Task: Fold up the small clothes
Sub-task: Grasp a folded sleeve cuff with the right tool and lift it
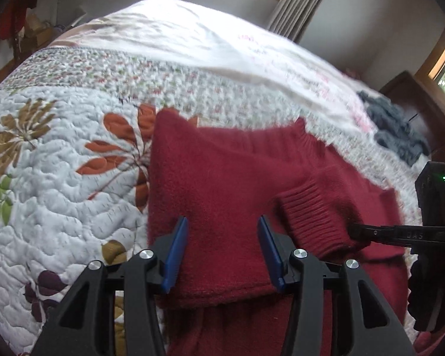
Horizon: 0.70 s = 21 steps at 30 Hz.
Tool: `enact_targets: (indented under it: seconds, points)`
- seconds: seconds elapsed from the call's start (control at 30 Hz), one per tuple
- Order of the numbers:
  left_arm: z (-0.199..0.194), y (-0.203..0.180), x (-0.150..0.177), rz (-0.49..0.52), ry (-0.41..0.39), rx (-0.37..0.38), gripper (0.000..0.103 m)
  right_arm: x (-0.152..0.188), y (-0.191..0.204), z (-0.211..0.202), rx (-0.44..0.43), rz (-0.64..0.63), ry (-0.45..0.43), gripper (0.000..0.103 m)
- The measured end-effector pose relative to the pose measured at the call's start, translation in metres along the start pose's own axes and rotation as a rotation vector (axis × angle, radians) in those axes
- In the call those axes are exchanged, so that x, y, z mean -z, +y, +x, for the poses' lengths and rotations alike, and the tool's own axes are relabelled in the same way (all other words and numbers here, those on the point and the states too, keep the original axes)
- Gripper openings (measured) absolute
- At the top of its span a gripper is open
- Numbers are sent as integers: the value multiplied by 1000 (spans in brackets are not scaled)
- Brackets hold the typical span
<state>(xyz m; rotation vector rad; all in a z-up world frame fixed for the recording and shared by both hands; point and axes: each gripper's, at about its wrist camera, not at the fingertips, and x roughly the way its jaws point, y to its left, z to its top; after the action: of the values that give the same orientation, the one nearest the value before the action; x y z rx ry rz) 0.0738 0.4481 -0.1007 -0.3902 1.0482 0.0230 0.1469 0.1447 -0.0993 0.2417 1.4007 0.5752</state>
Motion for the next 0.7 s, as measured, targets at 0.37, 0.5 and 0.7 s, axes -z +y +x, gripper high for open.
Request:
enact_targets:
  seconds: [0.37, 0.5, 0.7]
  points:
    - [-7, 10, 1, -10, -3, 27, 49, 2, 30, -16, 117, -119, -36, 32]
    - [-24, 14, -1, -35, -37, 43, 51, 12, 78, -31, 144, -277, -81, 48]
    - [-13, 15, 0, -25, 6, 14, 52, 17, 131, 10, 167, -423, 0, 64]
